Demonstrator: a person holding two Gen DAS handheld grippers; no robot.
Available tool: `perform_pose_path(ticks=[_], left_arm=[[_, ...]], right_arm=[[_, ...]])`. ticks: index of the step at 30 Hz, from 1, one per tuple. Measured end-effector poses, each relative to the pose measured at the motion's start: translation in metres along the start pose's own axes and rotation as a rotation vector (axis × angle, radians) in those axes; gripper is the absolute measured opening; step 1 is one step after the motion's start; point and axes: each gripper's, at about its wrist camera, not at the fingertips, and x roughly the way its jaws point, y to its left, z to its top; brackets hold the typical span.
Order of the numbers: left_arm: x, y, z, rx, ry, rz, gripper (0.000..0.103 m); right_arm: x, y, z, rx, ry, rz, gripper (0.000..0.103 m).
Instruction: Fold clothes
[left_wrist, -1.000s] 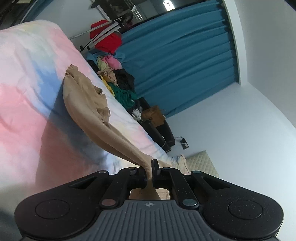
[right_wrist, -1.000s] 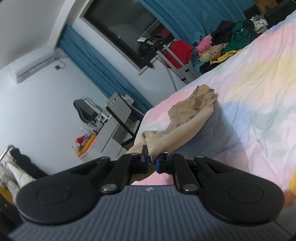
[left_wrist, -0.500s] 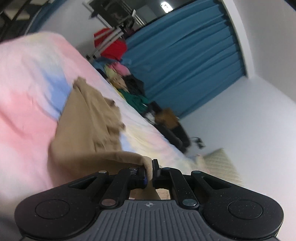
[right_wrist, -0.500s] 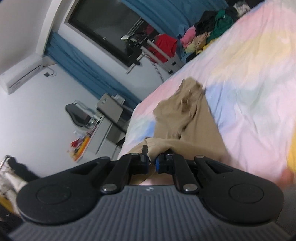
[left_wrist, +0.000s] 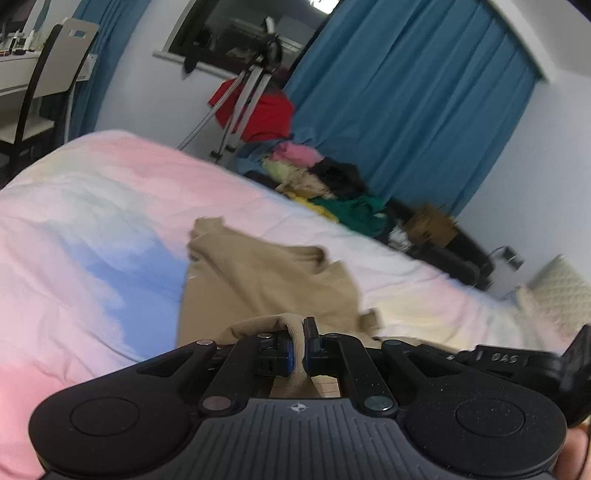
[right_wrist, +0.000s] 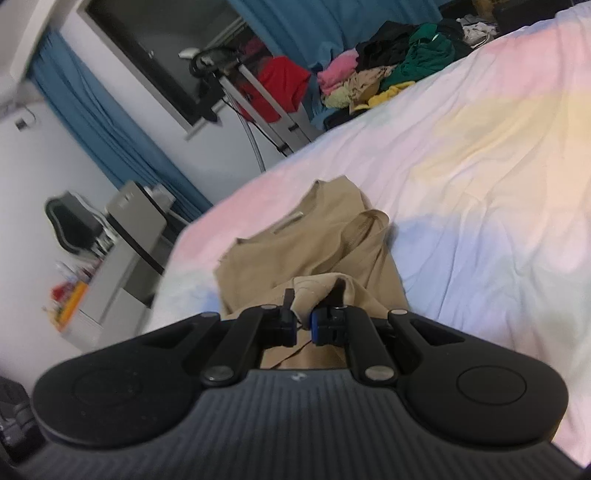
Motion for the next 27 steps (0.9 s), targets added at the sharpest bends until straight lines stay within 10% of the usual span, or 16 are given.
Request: perform_pose_path(ticks=[17,20,25,27], left_arm=[[0.067,0.028,-0.024,0.128,0.108,0.109,0.009],[0.053,0.019,-0.023,0.131,0.098,0.097,0.025],[0.003,-0.010,-0.025,0.181,0.001,0.081,0.059],[-0.017,-0.020,-0.029,0.208,-0.037,0.093,0.073]], right_arm=[[0.068,0.003,-0.022,-0.238,0.044,-0.128,0.013],[0.062,0.009,-0.021,-0.241,0.050,-0.138,0.015],[0.025,0.020,-0.020,-0.249,-0.036,-0.123,0.081],[0.005,0.025,-0.020,-0.267,-0.087,-0.121,0.086]])
